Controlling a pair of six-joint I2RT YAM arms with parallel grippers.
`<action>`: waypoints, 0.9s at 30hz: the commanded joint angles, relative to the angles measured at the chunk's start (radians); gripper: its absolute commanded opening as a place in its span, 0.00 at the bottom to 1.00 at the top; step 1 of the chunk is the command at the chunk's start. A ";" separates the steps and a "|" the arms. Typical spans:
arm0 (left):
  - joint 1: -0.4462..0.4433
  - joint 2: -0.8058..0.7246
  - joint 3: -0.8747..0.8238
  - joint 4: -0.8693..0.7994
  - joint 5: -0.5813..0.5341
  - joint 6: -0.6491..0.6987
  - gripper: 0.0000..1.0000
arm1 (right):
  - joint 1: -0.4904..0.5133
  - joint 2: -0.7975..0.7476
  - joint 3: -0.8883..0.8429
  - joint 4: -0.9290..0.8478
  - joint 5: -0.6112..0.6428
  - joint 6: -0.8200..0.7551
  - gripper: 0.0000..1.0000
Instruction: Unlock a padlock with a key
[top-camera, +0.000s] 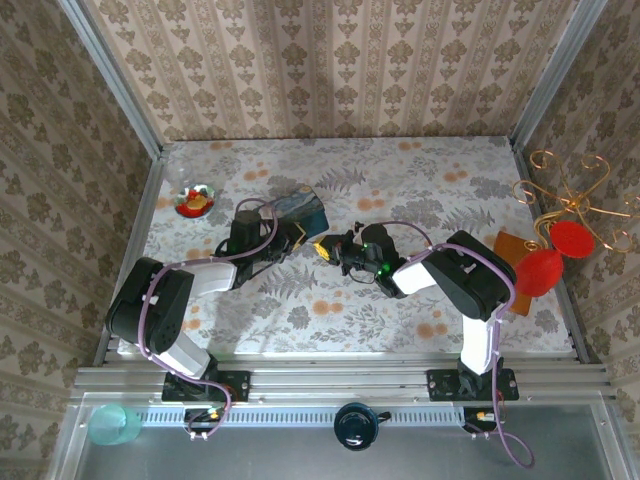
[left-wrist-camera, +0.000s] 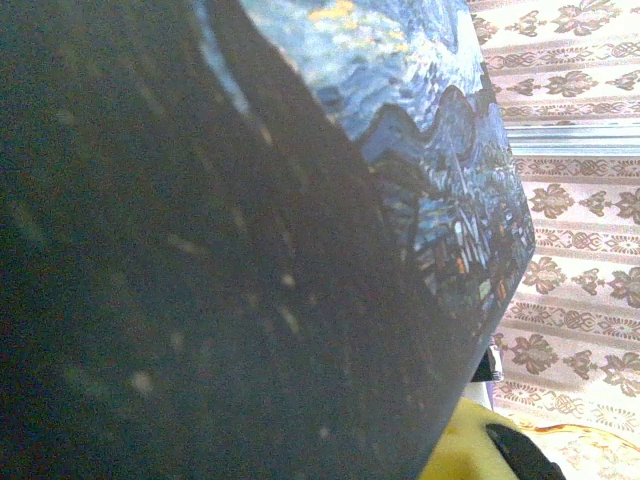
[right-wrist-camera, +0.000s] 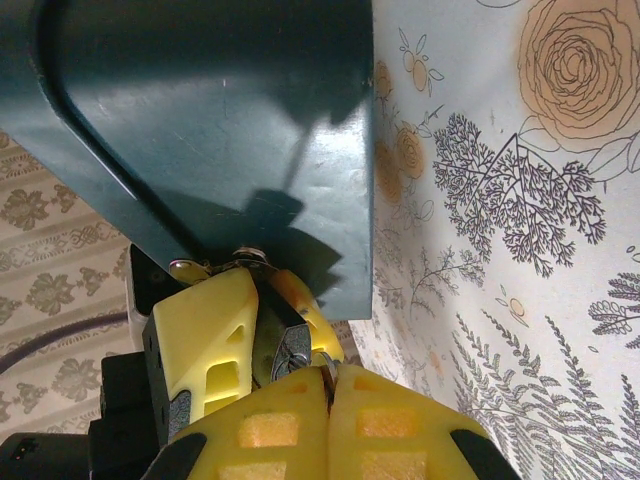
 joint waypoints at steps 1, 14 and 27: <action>-0.046 -0.037 0.029 0.035 0.106 -0.002 0.05 | 0.046 -0.003 0.017 0.031 -0.018 0.007 0.00; -0.046 -0.036 0.025 0.043 0.099 -0.004 0.05 | 0.082 -0.010 -0.009 0.043 0.018 0.031 0.00; -0.046 -0.036 0.023 0.041 0.100 0.000 0.05 | 0.105 -0.004 -0.001 0.034 0.027 0.040 0.00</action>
